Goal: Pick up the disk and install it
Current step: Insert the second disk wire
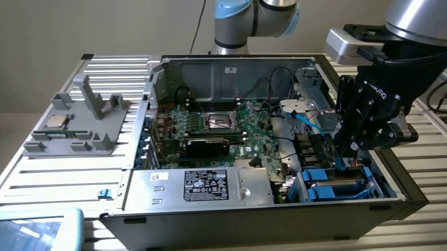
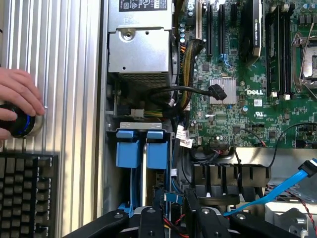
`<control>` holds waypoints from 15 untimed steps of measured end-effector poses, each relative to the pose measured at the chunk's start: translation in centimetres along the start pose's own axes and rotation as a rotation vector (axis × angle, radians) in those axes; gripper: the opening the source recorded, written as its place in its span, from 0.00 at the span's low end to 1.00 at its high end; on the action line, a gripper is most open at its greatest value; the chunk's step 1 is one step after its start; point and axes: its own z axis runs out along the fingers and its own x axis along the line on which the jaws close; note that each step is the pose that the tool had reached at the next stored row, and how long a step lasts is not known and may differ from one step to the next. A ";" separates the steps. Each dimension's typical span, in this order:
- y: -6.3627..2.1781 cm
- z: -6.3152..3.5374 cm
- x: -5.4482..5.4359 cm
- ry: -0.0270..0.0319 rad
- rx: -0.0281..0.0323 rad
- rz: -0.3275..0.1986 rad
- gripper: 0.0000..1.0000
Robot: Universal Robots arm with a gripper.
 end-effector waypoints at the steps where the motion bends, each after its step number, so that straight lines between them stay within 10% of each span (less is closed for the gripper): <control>1: 0.00 0.00 0.0 0.0000 0.0001 0.000 0.30; 4: -0.01 -0.01 0.0 -0.0009 0.0006 0.000 0.22; 11: 0.00 0.00 0.0 -0.0676 0.0088 -0.057 0.11; 15: 0.00 0.00 0.0 -0.0689 0.0280 -0.119 0.11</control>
